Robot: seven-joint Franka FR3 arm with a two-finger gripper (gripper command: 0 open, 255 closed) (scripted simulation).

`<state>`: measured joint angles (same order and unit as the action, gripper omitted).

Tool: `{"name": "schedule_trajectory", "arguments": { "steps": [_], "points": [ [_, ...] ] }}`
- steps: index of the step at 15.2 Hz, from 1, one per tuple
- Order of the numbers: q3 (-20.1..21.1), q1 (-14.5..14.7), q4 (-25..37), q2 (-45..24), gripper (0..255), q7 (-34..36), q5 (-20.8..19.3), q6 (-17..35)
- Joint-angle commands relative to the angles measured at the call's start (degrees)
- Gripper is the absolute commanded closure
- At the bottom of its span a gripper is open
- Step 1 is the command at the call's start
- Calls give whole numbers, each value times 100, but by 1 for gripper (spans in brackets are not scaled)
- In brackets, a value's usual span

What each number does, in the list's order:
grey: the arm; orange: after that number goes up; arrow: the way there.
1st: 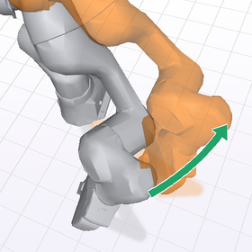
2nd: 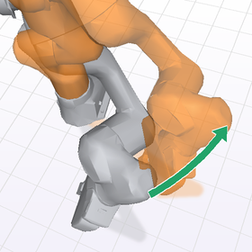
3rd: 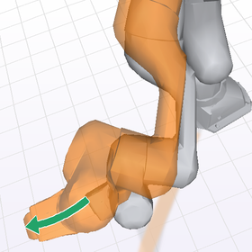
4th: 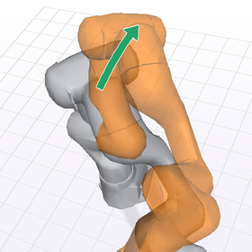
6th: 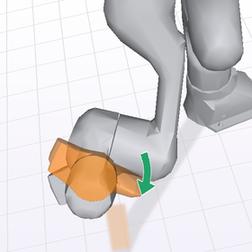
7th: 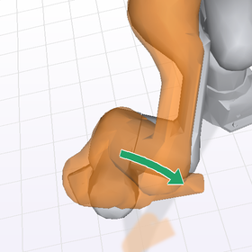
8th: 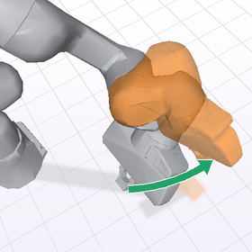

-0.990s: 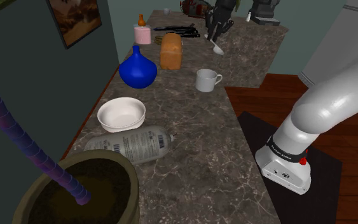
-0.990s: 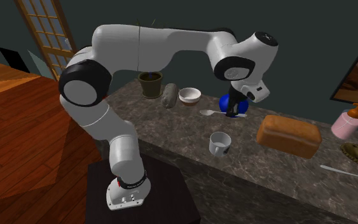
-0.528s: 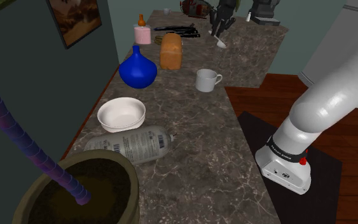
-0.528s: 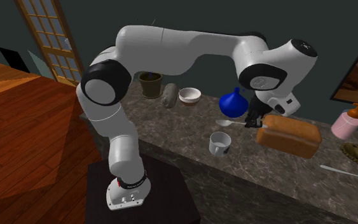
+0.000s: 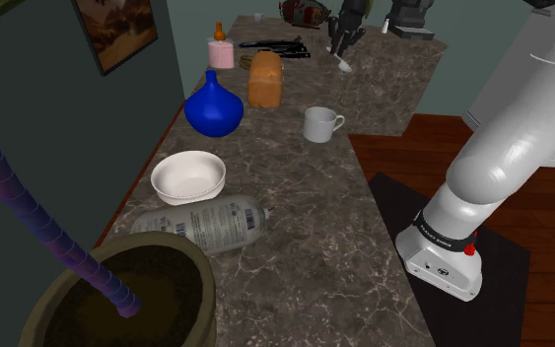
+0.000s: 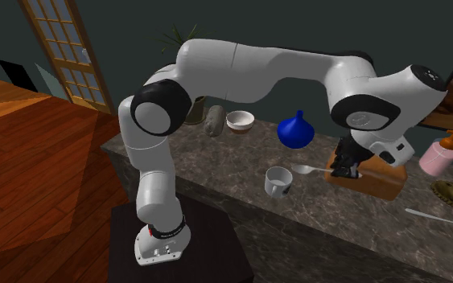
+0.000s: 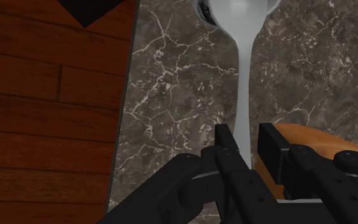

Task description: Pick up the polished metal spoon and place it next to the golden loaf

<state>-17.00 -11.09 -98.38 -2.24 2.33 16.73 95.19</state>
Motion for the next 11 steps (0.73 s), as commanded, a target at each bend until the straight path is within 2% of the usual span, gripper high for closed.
{"name": "schedule_trajectory", "arguments": {
  "steps": [1, 11],
  "points": [
    [5, 6, -146, 6, 255, -32, 3, 141],
    [20, 22, -828, -59, 255, -229, 64, 860]
  ]
}}
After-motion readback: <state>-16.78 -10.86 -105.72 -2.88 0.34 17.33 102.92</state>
